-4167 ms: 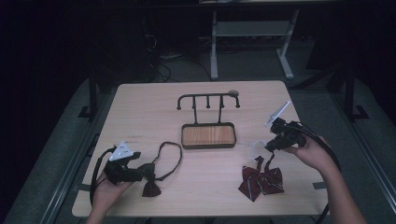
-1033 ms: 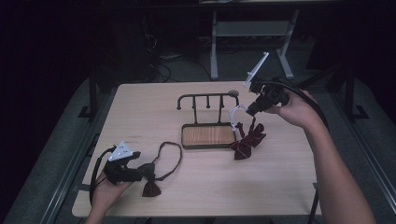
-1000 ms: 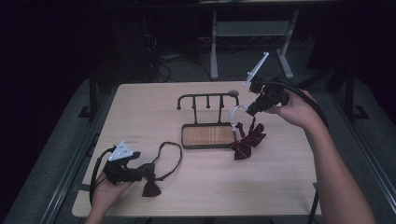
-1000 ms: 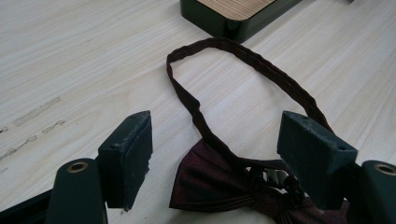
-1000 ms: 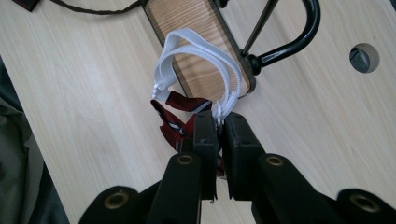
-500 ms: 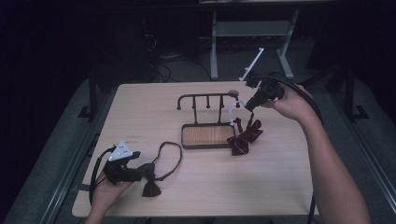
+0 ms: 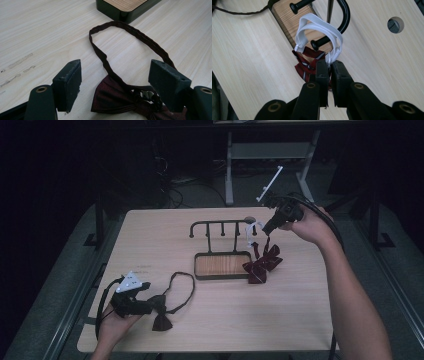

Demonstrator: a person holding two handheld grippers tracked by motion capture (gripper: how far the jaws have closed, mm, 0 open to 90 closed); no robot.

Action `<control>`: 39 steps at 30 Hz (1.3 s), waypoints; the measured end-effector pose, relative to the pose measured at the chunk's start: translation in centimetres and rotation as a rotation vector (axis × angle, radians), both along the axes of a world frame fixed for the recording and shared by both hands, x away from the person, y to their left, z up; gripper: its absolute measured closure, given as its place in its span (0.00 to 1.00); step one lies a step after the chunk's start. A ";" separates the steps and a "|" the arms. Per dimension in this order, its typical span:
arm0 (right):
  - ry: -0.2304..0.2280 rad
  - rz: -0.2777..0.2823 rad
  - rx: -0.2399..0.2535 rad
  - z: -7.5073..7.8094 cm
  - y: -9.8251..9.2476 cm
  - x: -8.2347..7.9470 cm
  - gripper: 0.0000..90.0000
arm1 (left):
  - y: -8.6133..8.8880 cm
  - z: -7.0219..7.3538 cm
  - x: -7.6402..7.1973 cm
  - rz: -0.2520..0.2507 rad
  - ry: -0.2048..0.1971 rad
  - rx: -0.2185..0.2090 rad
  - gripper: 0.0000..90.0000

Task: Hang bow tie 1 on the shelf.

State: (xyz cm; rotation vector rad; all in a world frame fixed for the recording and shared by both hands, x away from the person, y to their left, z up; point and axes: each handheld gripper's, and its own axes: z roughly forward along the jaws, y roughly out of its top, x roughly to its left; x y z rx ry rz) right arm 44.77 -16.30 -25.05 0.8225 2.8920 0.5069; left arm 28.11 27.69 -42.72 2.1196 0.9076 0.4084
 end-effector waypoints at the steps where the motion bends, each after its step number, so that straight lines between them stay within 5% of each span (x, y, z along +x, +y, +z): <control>1: 0.007 -0.010 0.002 -0.1 -0.1 0.2 0.93 | 0.0 0.0 0.0 -0.001 0.002 -0.001 0.30; 18: 0.044 -0.045 -0.015 -1.9 -0.4 1.4 0.91 | -0.1 -0.1 0.0 -0.004 0.000 -0.004 0.30; 39: 0.062 -0.008 0.060 -3.5 -1.7 -0.2 0.79 | -0.2 -0.1 0.0 -0.013 0.008 0.009 0.30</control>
